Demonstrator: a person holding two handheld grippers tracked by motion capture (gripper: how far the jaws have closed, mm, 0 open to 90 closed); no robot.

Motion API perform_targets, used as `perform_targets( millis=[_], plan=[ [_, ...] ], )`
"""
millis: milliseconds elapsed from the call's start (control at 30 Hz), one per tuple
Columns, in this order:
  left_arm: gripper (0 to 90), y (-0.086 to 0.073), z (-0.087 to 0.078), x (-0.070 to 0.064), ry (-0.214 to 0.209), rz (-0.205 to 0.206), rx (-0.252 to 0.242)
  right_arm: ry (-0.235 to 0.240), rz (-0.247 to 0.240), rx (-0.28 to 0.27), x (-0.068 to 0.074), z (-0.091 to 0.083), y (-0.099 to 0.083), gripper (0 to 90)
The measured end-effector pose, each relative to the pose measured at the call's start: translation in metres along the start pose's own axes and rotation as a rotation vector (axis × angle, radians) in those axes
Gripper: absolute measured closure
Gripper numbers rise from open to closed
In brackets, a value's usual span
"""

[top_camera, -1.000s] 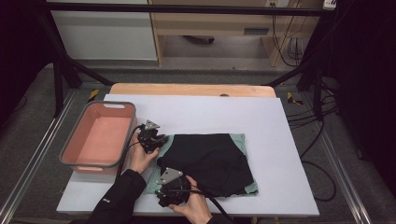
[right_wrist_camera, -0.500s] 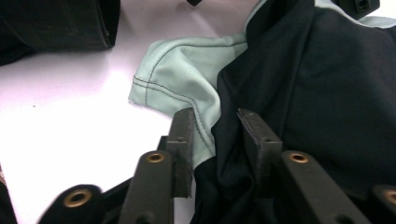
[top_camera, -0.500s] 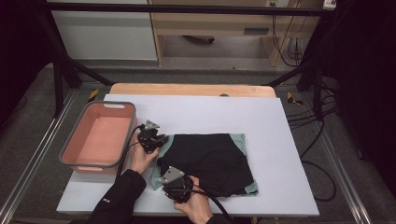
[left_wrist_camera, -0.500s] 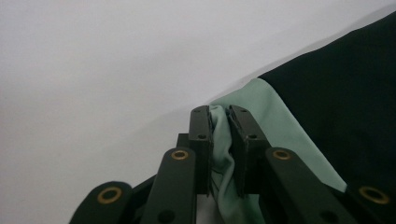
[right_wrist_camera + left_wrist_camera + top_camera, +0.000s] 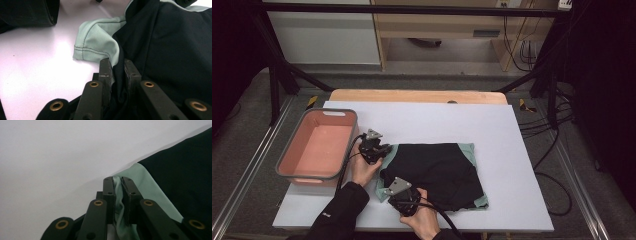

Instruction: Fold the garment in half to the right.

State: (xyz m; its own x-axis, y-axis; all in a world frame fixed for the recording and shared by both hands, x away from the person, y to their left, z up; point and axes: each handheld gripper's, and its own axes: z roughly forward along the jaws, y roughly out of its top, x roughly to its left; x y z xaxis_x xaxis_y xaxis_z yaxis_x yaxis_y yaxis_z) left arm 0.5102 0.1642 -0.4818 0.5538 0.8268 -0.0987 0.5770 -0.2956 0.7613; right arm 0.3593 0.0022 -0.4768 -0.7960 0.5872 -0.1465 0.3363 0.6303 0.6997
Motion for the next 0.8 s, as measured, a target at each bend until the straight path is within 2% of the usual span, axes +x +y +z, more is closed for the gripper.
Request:
perform_targets(
  millis=[133, 367, 700, 800],
  plan=[
    [83.4, 0.001, -0.003, 0.000, 0.005, -0.008, -0.003, 0.005, 0.002, -0.007, 0.000, -0.001, 0.000, 80.4],
    [84.0, 0.008, -0.015, -0.001, 0.009, -0.013, -0.042, 0.025, 0.010, -0.036, -0.001, -0.008, 0.003, 80.6],
    [84.2, 0.017, -0.030, -0.005, -0.019, -0.002, -0.076, 0.060, 0.054, -0.069, -0.006, -0.015, 0.003, 80.6],
    [84.2, 0.019, -0.033, -0.006, -0.028, -0.003, -0.086, 0.064, 0.054, -0.075, -0.008, -0.016, 0.004, 80.6]
  ],
)
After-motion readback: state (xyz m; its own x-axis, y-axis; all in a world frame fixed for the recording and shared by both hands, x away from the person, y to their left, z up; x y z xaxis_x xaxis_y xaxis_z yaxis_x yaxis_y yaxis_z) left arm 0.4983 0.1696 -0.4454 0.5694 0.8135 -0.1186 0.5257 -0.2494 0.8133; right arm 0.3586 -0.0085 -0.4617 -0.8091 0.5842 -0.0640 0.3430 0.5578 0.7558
